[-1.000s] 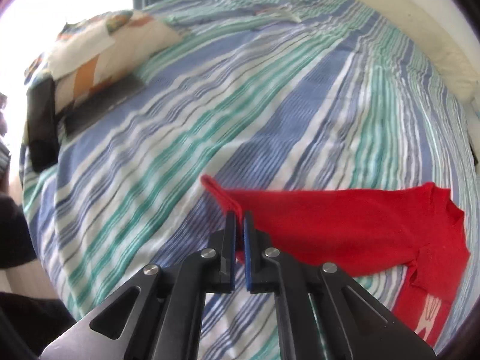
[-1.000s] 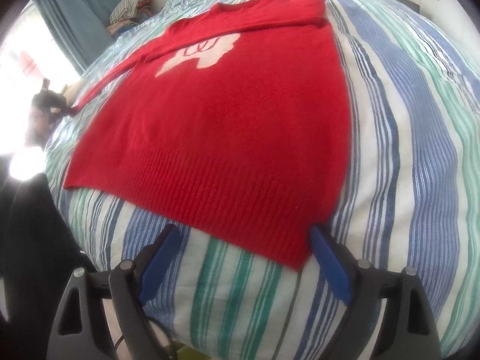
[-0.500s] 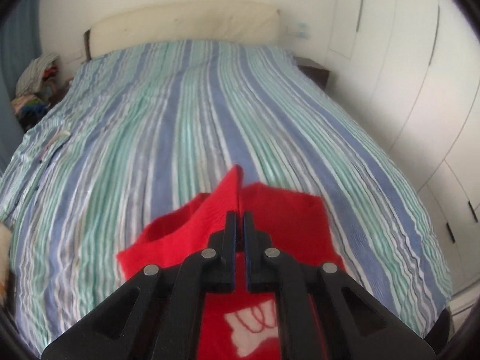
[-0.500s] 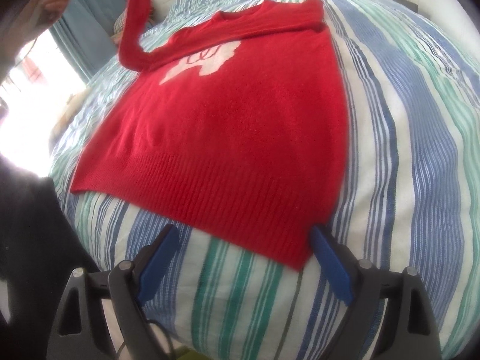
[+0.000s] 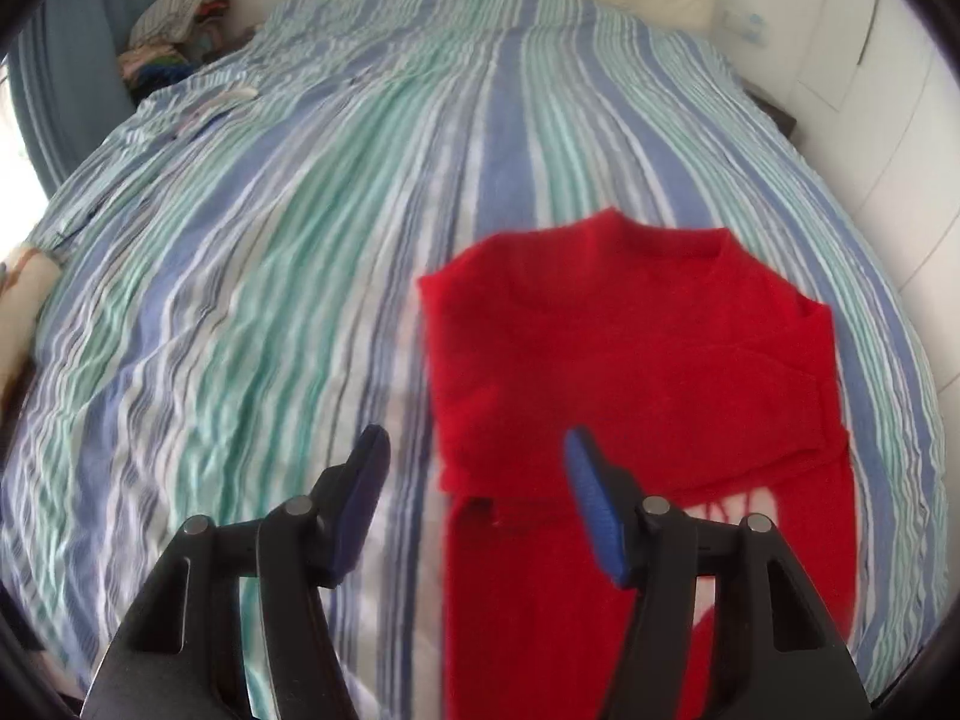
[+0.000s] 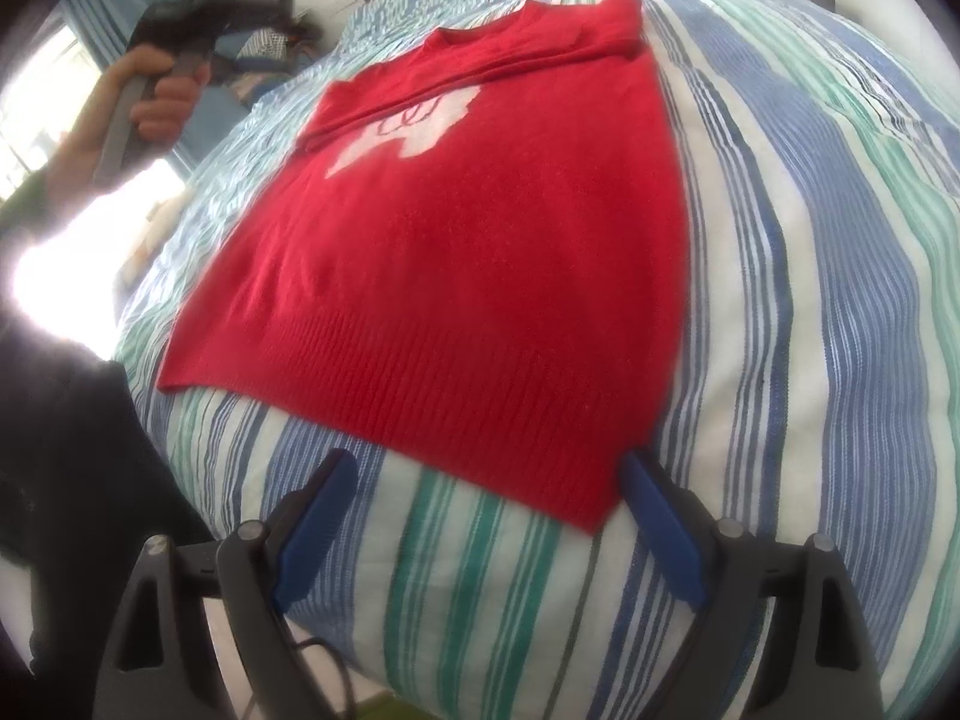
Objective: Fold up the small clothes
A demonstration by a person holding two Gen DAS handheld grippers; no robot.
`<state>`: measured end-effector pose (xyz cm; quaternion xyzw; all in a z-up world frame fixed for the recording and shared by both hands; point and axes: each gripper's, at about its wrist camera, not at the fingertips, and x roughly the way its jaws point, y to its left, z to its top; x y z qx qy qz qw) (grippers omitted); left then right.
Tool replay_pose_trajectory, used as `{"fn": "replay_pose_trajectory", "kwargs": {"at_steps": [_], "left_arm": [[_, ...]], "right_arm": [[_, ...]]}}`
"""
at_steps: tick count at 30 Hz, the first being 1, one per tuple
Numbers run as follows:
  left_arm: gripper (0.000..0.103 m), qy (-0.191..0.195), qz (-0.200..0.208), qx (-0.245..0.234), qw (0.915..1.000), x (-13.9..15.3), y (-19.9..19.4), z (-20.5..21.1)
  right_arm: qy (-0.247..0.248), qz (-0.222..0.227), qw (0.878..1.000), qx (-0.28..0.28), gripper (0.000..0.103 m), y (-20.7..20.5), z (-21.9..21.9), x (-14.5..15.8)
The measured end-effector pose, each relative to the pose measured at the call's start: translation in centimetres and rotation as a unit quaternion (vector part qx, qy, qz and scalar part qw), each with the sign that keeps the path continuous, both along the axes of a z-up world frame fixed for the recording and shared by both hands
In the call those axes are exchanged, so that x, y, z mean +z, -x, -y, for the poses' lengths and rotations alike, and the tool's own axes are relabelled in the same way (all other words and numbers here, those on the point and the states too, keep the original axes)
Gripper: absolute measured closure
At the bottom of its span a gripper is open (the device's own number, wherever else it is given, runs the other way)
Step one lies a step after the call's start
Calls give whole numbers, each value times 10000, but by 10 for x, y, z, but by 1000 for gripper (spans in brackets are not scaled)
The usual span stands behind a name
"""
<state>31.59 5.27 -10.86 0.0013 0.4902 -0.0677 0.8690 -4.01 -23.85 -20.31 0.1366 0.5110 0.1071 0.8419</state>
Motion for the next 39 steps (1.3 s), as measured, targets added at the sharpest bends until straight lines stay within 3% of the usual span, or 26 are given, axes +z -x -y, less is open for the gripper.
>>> {"fn": "replay_pose_trajectory", "kwargs": {"at_steps": [3,6,9,11,13,15,17,20,24,26,29,32,36,39], "left_arm": [[40,-137,-267,-262,9992,-31,22,-14],[40,-449,-384,-490,9971,-58,33,3],[40,-688,-250,-118,9973,-76,37,13],[32,-563,-208,403,9974,-90,38,7],[25,-148,-119,841,9963,-100,44,-7],[21,-13,157,916,9957,-104,57,-12],[21,-110,313,775,9964,-107,65,-10],[19,-71,301,746,9967,-108,66,-10],[17,-120,318,745,9966,-111,64,-10],[16,-126,353,750,9965,-112,62,-11],[16,-87,360,750,9965,-113,60,-13],[16,-52,371,755,9964,-112,60,-14],[14,-71,388,758,9963,-114,61,-14],[14,-154,324,751,9965,-111,60,-13]], "right_arm": [[-23,-25,10000,-37,14,-1,1,0],[61,-84,9999,6,14,-3,-2,3],[9,-324,9995,32,25,-10,0,17],[-212,-344,9992,78,26,-20,10,39],[-104,-135,9998,119,26,-42,24,69],[131,140,9998,76,26,-75,38,97],[-6,321,9994,-91,27,-121,58,111],[-703,147,9956,-610,39,-194,86,100],[-1853,-355,9731,-1323,46,-263,96,61],[-1846,-450,9701,-1507,46,-281,91,47],[-1442,-653,9744,-1594,48,-298,78,31],[-1452,-875,9763,-1344,95,-304,66,19],[-1149,-368,9801,-1579,95,-272,66,44],[-750,-674,9847,-1420,90,-266,58,24]]}}
